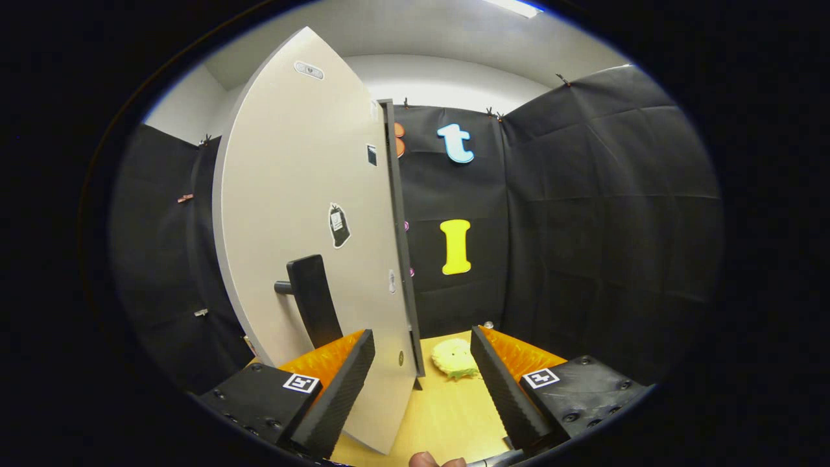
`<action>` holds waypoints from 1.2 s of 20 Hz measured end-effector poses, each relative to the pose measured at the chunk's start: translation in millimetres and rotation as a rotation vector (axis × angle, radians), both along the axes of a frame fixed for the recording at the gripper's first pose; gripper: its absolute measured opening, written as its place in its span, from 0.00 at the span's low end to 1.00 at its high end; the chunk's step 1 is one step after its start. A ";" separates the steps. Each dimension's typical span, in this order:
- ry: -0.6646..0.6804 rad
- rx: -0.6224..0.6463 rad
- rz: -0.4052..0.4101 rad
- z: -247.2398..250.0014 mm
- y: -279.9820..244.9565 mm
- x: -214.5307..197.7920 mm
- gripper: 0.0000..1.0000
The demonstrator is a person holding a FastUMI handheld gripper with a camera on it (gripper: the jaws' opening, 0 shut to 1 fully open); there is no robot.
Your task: Open the shoe cabinet door, grab the shoes and put them into the shoe cabinet, then close the shoe cabinet door.
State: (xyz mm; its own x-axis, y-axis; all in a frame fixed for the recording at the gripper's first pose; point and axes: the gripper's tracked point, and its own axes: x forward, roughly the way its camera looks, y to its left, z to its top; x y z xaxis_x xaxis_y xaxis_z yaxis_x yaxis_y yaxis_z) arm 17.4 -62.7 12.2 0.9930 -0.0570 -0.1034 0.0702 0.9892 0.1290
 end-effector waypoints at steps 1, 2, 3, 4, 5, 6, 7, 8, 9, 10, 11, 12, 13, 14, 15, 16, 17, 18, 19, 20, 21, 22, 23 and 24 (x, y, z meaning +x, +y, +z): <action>-0.002 0.006 0.009 -0.5 8.6 1.6 0.98; -0.004 0.011 0.018 -0.8 17.3 3.7 0.98; -0.005 0.016 0.027 -1.3 26.0 5.9 0.98; -0.003 0.022 0.035 -1.8 35.6 7.2 0.98; -0.002 0.027 0.044 -3.4 45.5 7.8 0.98; 0.001 0.032 0.052 -3.4 53.7 10.9 0.98; 0.004 0.035 0.061 -3.6 62.0 14.4 0.98; 0.009 0.036 0.070 -4.4 70.2 18.3 0.98; 0.012 0.034 0.081 -4.5 78.9 21.7 0.98; 0.012 0.028 0.095 -4.2 88.0 26.2 0.98; 0.015 0.020 0.112 -5.0 98.1 30.7 0.98; 0.019 0.016 0.130 -5.9 108.7 36.1 0.98; 0.030 0.014 0.151 -9.1 121.1 39.9 0.98; 0.041 0.017 0.178 -9.0 128.6 41.6 0.98; 0.042 0.021 0.189 -9.7 136.6 43.2 0.98; 0.036 0.022 0.192 -7.4 141.7 46.0 0.98; 0.029 0.019 0.194 -5.8 145.8 46.9 0.98; 0.021 0.016 0.191 -4.9 148.8 46.6 0.98; 0.017 0.014 0.187 -4.2 149.8 45.8 0.98; 0.013 0.013 0.182 -3.2 149.7 46.2 0.98; 0.009 0.009 0.175 -2.2 147.7 46.3 0.98; 0.007 0.004 0.167 -1.8 144.0 46.2 0.98; 0.005 0.005 0.160 -0.8 140.4 45.1 0.98; 0.004 0.008 0.154 -0.1 138.3 45.0 0.98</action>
State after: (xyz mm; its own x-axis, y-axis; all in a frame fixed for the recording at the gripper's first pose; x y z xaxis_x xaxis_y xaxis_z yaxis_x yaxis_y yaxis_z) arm 62.4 75.6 12.1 0.9895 0.0966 -0.1073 -0.0816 0.9872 0.1368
